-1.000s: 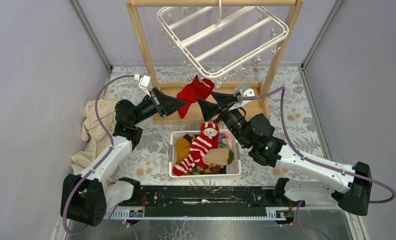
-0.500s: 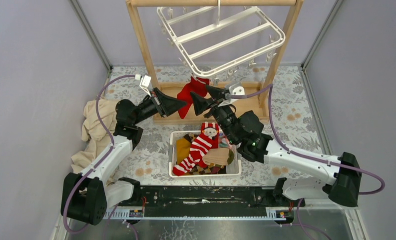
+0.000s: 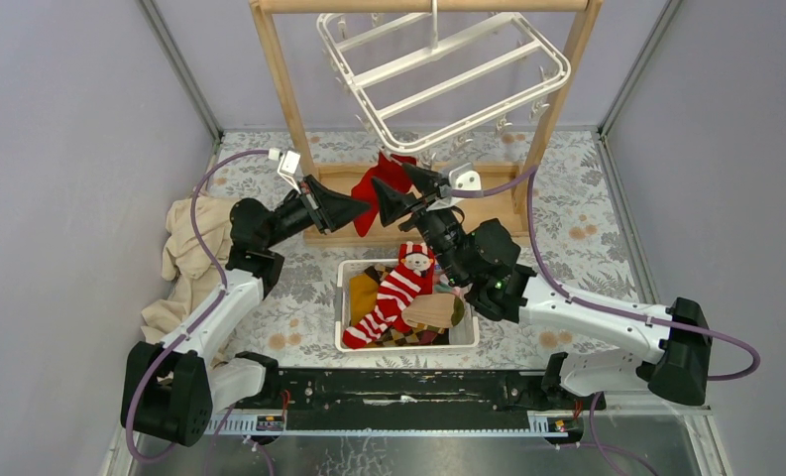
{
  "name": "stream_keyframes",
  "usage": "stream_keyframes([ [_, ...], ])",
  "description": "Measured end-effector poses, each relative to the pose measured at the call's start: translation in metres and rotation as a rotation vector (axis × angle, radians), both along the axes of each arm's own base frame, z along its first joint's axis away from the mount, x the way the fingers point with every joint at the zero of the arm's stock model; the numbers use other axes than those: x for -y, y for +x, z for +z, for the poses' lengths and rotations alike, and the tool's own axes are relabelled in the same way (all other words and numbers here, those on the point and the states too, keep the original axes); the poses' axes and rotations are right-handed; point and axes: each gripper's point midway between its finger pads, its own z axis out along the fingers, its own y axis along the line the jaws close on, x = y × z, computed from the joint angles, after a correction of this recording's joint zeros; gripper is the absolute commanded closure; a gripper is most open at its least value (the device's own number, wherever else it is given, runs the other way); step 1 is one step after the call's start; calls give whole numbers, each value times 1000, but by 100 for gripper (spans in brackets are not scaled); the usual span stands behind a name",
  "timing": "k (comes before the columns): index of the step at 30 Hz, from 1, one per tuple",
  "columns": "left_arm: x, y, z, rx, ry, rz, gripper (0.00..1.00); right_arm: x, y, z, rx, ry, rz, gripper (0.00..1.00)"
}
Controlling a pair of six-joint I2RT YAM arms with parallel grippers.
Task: Remove the socks clipped to the hanger
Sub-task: Remove the sock from the hanger.
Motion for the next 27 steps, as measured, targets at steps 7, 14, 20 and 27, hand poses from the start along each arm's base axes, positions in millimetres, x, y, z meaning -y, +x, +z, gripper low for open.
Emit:
stream_keyframes([
  [7,-1,-4,-9,-16,4,1,78,-1,0,-2,9,-20,-4,32],
  [14,-4,-11,-11,-3,6,15,78,3,1,-6,10,-38,-29,32],
  [20,-10,-12,-10,7,22,73,78,5,2,-13,15,-55,-39,32],
  [27,-18,-10,-11,13,49,141,78,7,2,-10,41,-50,-50,32],
])
